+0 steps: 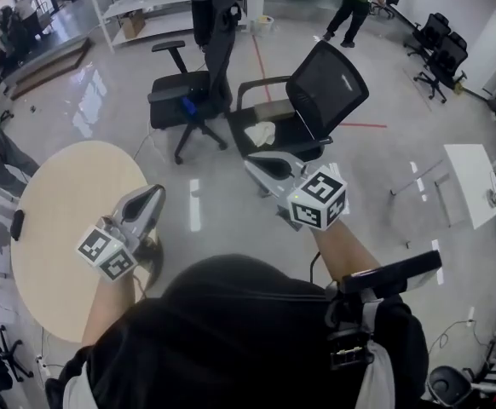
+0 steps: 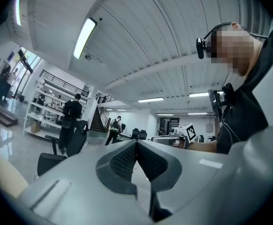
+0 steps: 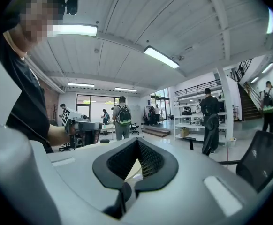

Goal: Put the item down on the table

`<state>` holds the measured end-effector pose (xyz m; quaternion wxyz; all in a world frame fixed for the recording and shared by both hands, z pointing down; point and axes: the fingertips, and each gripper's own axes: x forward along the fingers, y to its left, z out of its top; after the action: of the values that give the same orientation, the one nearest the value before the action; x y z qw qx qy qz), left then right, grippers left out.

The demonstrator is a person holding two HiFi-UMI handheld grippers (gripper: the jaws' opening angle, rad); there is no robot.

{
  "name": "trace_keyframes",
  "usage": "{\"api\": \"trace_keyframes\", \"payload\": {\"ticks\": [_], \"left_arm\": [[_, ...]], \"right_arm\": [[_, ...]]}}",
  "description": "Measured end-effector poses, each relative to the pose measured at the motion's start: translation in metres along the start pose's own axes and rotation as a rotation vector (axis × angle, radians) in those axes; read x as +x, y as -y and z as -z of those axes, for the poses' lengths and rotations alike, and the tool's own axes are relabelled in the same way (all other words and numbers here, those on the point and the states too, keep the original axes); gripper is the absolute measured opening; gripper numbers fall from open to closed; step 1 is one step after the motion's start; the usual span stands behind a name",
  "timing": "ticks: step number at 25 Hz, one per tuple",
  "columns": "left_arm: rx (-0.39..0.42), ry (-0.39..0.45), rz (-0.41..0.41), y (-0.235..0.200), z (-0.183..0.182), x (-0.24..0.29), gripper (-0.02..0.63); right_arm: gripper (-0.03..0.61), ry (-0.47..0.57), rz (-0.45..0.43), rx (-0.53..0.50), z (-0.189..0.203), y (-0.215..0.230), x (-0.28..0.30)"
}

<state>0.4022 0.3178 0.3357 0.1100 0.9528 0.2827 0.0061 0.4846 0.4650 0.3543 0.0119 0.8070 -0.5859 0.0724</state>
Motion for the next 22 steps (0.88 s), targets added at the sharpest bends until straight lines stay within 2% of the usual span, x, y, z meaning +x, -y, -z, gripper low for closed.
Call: {"api": "trace_keyframes", "payload": {"ticks": [5, 10, 17, 22], "left_arm": [[0.008, -0.018, 0.082, -0.026, -0.015, -0.011, -0.006], [-0.014, -0.018, 0.102, -0.057, -0.009, -0.032, -0.006], [-0.020, -0.015, 0.122, -0.082, 0.000, -0.038, -0.006], [-0.040, -0.021, 0.102, -0.083, 0.003, -0.039, -0.006]], "right_arm": [[0.012, 0.049, 0.104, 0.041, -0.012, -0.008, 0.014], [0.012, 0.055, 0.145, 0.078, -0.014, -0.024, 0.031], [0.012, 0.039, 0.135, 0.077, -0.007, -0.035, 0.065], [0.012, 0.018, 0.120, 0.083, 0.000, -0.029, 0.071]]}}
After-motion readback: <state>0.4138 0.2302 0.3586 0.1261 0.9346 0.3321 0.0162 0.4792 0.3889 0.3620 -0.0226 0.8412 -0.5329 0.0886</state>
